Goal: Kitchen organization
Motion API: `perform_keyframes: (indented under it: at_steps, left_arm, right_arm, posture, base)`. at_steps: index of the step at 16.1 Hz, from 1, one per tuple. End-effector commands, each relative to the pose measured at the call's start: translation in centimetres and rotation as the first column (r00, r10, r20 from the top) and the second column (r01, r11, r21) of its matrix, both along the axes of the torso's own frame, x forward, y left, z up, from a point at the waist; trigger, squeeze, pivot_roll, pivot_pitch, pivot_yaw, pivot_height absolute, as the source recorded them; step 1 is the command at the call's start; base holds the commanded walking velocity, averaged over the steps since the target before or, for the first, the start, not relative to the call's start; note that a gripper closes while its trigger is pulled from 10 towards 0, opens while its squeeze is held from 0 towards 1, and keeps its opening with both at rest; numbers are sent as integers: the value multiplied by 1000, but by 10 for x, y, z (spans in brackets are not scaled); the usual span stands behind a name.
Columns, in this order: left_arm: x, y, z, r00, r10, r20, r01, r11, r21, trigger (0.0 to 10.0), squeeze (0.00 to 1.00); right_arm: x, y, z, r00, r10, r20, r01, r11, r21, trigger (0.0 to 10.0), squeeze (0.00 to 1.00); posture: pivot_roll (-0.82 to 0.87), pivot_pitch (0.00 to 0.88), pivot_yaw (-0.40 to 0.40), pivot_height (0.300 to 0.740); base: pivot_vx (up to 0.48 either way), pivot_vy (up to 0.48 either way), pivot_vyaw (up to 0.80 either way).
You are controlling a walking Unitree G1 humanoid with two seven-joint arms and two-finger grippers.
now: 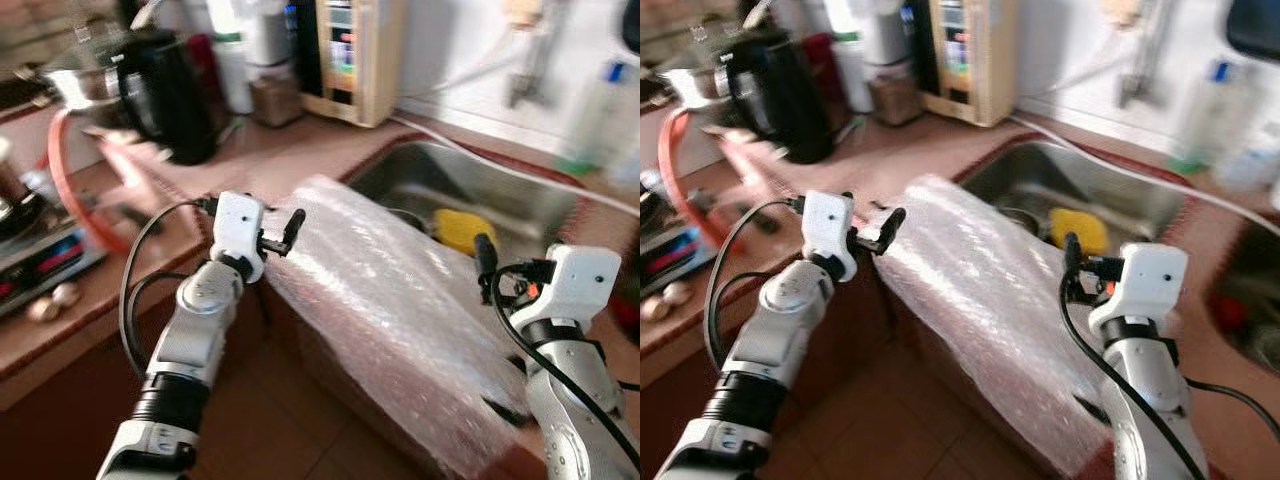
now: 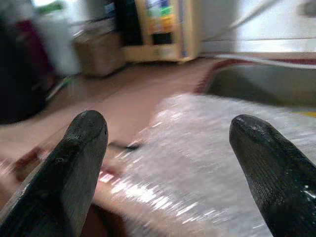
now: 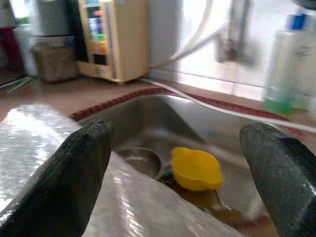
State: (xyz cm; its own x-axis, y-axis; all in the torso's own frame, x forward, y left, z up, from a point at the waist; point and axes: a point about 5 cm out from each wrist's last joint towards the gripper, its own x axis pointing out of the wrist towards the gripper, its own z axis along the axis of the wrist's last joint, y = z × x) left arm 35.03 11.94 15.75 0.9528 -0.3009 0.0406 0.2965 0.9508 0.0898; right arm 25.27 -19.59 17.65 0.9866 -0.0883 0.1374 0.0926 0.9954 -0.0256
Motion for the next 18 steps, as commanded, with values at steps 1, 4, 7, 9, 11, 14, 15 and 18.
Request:
perform_keyframes:
  at_steps: [1, 4, 7, 9, 11, 14, 15, 18]
  left_arm:
    - [2, 15, -2, 998, 60, -18, -60, 998, 2, 10000, 0]
    - [1, 17, -1, 998, 68, 17, -69, 997, 23, 10000, 0]
    - [-1, 22, -7, 995, 100, 7, -101, 995, 24, 10000, 0]
    - [-2, 20, -9, 994, 106, 10, -106, 994, 17, 10000, 0]
    - [-3, 18, -9, 992, 122, 16, -123, 992, 19, 10000, 0]
    - [-3, 20, -10, 988, 153, 18, -153, 988, 5, 10000, 0]
    - [-3, 20, -11, 988, 155, 20, -155, 988, 4, 10000, 0]
    - [-6, 25, -14, 981, 194, 18, -194, 981, -11, 10000, 0]
  right_arm:
    - [1, 7, -1, 1000, 24, 3, -24, 1000, 12, 10000, 0]
    - [2, 9, -2, 1000, 29, 1, -29, 999, 18, 10000, 0]
    - [1, 9, -3, 1000, 30, -5, -30, 999, 18, 10000, 0]
    - [0, 10, -5, 999, 42, -14, -42, 999, 14, 10000, 0]
    - [1, 9, -7, 999, 48, -20, -48, 999, 18, 10000, 0]
    - [10, 11, -3, 996, 90, -17, -90, 996, -1, 10000, 0]
    - [11, 11, -2, 995, 94, -17, -94, 996, 0, 10000, 0]
    - [16, 15, -2, 991, 131, -14, -131, 991, -1, 10000, 0]
  posture:
    - [27, 0, 57, 740]
    - [34, 0, 59, 740]
    - [31, 0, 53, 740]
    - [32, 0, 47, 740]
    - [47, 0, 24, 740]
    - [56, 0, -16, 740]
    - [61, 0, -31, 740]
    - [82, 0, -44, 740]
  base:
    - [0, 0, 800]
    - [0, 0, 800]
    - [0, 0, 800]
    - [0, 0, 800]
    - [0, 0, 800]
    - [0, 0, 800]
    - [0, 0, 800]
    - [0, 0, 756]
